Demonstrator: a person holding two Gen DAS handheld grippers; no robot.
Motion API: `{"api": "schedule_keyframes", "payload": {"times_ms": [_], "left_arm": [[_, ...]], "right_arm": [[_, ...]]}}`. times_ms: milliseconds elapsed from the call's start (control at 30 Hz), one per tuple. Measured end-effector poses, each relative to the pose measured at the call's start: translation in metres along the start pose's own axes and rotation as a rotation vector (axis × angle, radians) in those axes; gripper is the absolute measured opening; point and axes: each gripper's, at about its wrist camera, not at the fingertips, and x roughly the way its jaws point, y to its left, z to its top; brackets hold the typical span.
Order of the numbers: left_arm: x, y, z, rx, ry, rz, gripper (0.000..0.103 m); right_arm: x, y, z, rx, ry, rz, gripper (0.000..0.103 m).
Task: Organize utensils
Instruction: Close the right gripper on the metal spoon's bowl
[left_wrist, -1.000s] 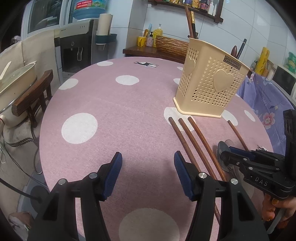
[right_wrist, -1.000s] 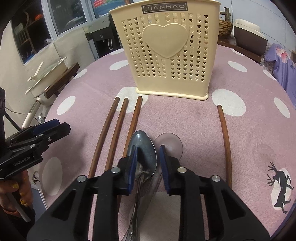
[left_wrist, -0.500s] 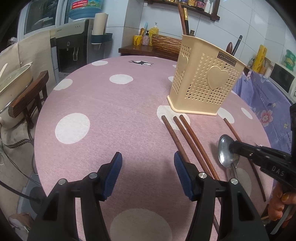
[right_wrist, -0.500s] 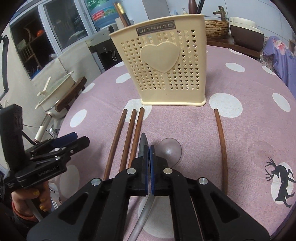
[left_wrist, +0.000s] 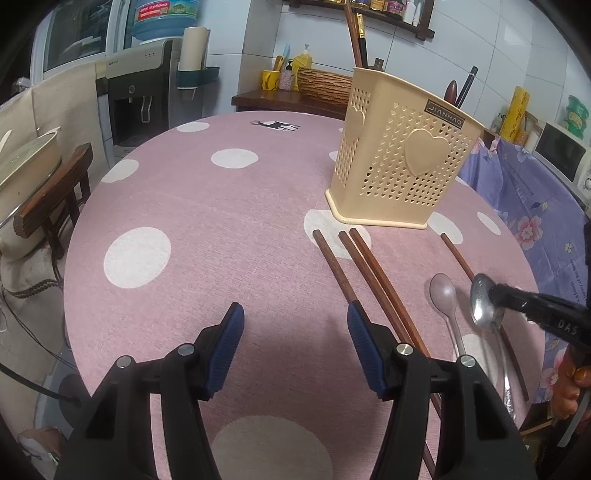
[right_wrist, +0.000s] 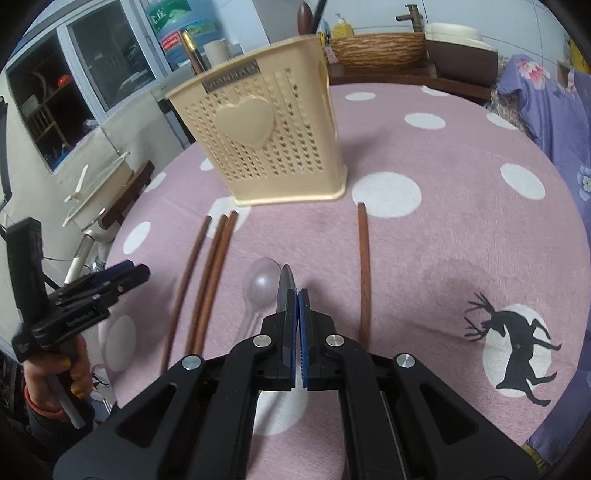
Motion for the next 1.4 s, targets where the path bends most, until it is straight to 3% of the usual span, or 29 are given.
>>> {"api": "schedule_keyframes", "payload": {"times_ms": [167, 267, 333, 400, 967, 1400], "left_arm": [[-0.001, -0.001, 0.0, 0.002, -0.001, 0.002, 0.058], [0.0, -0.001, 0.0, 0.002, 0.001, 0.004, 0.058], [0.0, -0.001, 0.0, 0.003, 0.001, 0.006, 0.058], [-0.001, -0.001, 0.0, 0.001, 0.001, 0.007, 0.058], [0.002, 0.0, -0.001, -0.001, 0.007, -0.004, 0.058], [0.002, 0.002, -0.002, -0.009, 0.008, -0.005, 0.058]], "right_arm": [[0.009, -0.01, -0.006, 0.015, 0.001, -0.02, 0.003], [0.01, -0.007, -0.006, 0.0, 0.001, -0.047, 0.009], [0.01, -0.005, -0.005, -0.009, -0.005, -0.074, 0.038], [0.005, -0.002, -0.006, -0.014, -0.029, -0.076, 0.045], [0.011, 0.035, -0.036, -0.057, 0.043, -0.266, 0.045], [0.032, 0.031, -0.011, -0.029, 0.042, -0.316, 0.045]]}}
